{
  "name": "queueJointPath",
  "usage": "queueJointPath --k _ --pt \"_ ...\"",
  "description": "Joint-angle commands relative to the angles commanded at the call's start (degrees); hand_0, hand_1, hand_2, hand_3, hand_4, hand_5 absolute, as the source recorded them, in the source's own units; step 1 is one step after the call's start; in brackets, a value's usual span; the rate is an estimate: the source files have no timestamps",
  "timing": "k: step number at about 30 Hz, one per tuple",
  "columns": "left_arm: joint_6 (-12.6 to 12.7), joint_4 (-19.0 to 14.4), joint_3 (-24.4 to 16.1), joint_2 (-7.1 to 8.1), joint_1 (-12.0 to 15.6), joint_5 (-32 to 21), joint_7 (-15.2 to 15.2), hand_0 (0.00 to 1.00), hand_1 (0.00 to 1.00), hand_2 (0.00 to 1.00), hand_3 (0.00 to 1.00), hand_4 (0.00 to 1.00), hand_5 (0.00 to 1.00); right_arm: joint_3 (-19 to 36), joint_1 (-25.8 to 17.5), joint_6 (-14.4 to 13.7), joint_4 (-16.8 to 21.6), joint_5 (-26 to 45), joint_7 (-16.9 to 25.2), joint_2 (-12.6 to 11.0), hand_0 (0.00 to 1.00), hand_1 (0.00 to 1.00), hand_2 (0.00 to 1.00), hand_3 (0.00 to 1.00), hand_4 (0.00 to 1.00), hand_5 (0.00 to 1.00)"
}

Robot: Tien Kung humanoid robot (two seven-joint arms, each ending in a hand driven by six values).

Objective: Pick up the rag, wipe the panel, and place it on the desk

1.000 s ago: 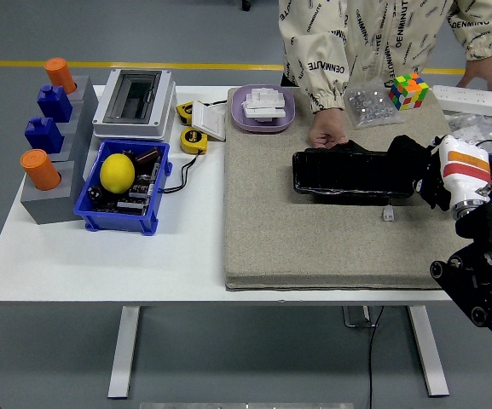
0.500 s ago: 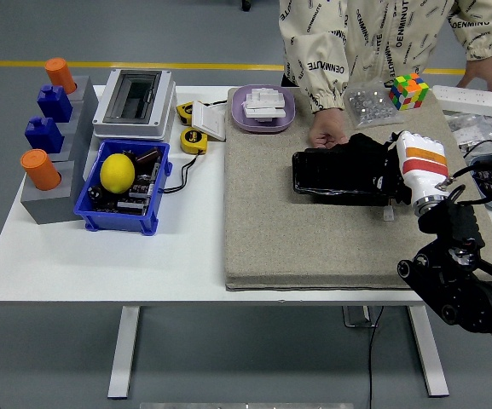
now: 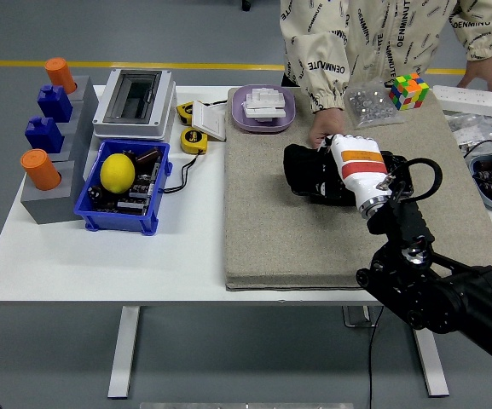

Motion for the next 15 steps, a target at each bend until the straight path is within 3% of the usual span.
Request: queueJointPath --k 15 --pt "0.02 0.04 0.06 0.01 0.06 -0.03 0.01 0.605 0.642 0.656 0.562 0.627 0.444 -5.42 1.2 0.21 2.22 0.31 -0.09 1.18 0.284 0.4 0.421 0.435 0.955 0.018"
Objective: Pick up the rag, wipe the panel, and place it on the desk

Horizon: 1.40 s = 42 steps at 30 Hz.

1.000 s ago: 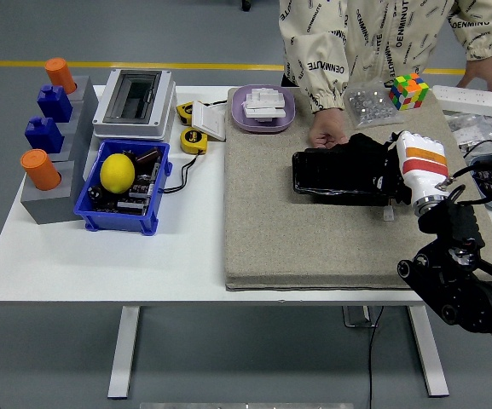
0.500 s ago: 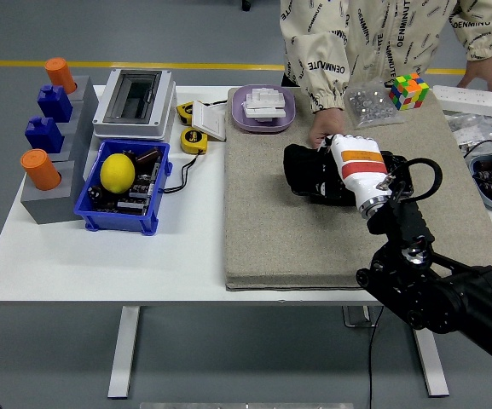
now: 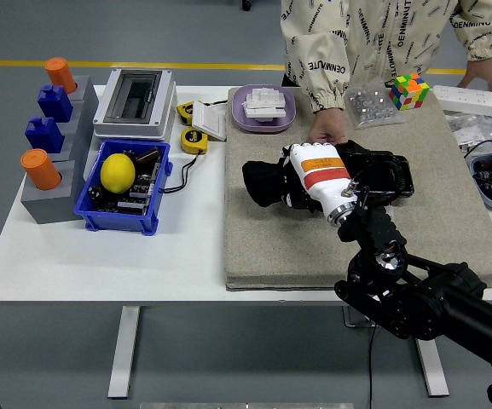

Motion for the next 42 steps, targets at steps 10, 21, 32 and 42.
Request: queueJointPath --k 10,21,32,42 --pt "0.01 -0.03 0.25 0.11 0.14 -0.08 0.0 0.605 0.641 0.656 0.561 0.627 0.445 1.71 -0.78 0.06 -1.19 -0.01 0.04 -1.31 0.284 0.4 0.421 0.435 0.956 0.019" --pt "0.01 -0.05 0.3 0.12 0.33 -0.09 -0.01 0.605 0.642 0.656 0.56 0.628 0.446 4.71 -1.79 0.13 -2.35 -0.2 0.07 -3.44 0.285 0.401 0.421 0.436 0.956 0.019" --pt "0.03 -0.06 -0.18 0.01 0.21 0.09 -0.01 0.604 0.642 0.657 0.561 0.627 0.444 8.18 -2.97 0.23 -2.78 -0.85 0.03 -6.42 0.283 0.402 0.422 0.436 0.958 0.021" --pt "0.01 -0.01 -0.68 -0.16 0.32 0.22 -0.01 0.604 0.641 0.657 0.561 0.628 0.445 11.58 -4.91 0.33 -3.26 -1.04 0.06 -9.79 0.284 0.401 0.421 0.435 0.957 0.022"
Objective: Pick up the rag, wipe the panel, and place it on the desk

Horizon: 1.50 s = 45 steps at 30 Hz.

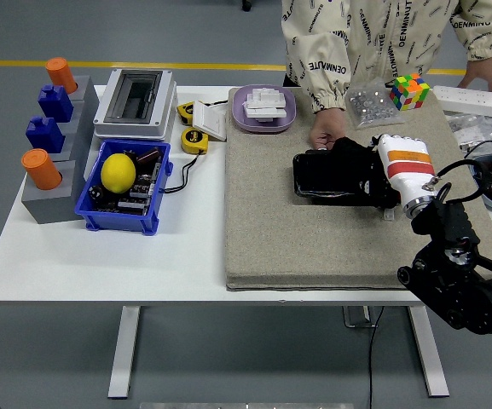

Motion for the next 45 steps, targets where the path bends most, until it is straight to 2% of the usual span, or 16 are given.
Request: queueJointPath --k 22,35,45 --pt "-0.04 -0.09 -0.3 -0.14 -0.07 0.11 -0.03 0.605 0.642 0.656 0.561 0.626 0.444 6.72 -3.25 0.22 -0.59 -1.08 -0.08 -5.56 0.283 0.399 0.421 0.435 0.956 0.023" --pt "-0.04 -0.04 -0.33 -0.18 -0.06 0.13 -0.02 0.605 0.642 0.655 0.561 0.626 0.445 7.59 -3.6 0.23 -0.8 -1.25 -0.09 -5.96 0.283 0.401 0.422 0.436 0.957 0.022" --pt "-0.03 -0.06 -0.35 -0.12 -0.11 0.16 -0.02 0.605 0.642 0.655 0.562 0.625 0.442 7.43 -3.21 0.16 -0.84 -1.18 -0.06 -4.78 0.281 0.399 0.421 0.435 0.957 0.022"
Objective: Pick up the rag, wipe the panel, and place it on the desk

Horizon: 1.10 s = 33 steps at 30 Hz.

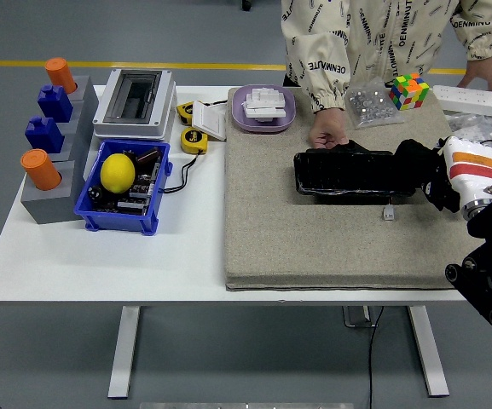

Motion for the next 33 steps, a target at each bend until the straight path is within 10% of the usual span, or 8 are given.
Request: queueJointPath --k 33 --pt "0.0 0.13 1.78 0.57 0.12 -0.71 0.07 0.604 0.641 0.656 0.562 0.628 0.444 -4.51 3.84 -0.57 -1.49 1.11 0.21 9.43 0.284 0.399 0.421 0.436 0.957 0.022"
